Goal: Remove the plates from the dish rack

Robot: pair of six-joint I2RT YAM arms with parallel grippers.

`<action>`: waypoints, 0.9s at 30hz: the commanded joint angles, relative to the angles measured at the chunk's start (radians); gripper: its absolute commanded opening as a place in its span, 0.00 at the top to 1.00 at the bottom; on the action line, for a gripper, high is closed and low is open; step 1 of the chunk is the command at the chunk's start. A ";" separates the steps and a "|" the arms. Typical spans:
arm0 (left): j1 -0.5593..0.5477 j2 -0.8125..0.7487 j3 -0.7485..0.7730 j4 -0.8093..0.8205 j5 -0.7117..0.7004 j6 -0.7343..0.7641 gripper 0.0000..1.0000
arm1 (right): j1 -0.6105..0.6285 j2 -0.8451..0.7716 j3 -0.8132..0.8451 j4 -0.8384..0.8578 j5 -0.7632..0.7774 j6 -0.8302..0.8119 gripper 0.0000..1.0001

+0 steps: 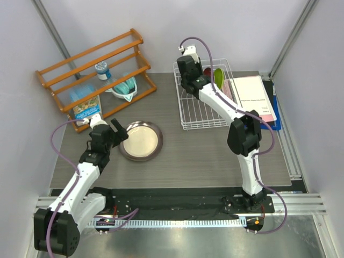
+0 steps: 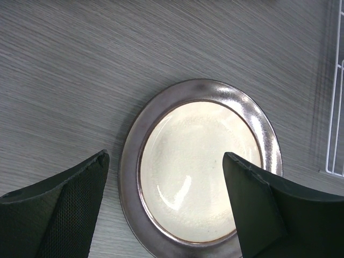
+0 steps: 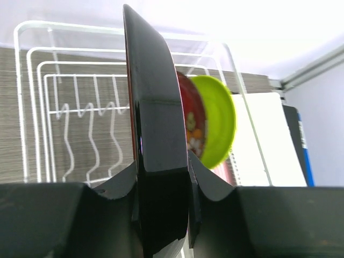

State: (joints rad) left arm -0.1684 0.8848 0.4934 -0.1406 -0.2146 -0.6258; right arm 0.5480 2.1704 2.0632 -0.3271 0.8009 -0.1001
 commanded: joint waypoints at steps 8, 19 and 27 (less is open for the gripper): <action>-0.003 -0.053 0.053 0.009 0.095 0.009 0.13 | 0.033 -0.352 -0.103 0.033 -0.015 0.083 0.99; -0.003 -0.080 0.060 0.120 0.366 -0.012 0.07 | 0.056 -0.664 -0.406 -0.064 -0.593 0.368 0.99; -0.011 -0.035 -0.038 0.393 0.606 -0.144 0.05 | 0.056 -0.842 -0.748 0.172 -0.989 0.669 0.99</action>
State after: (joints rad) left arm -0.1699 0.8303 0.5087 0.0475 0.2279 -0.6876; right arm 0.6022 1.4288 1.4220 -0.4393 0.0772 0.3515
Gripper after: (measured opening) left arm 0.946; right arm 0.311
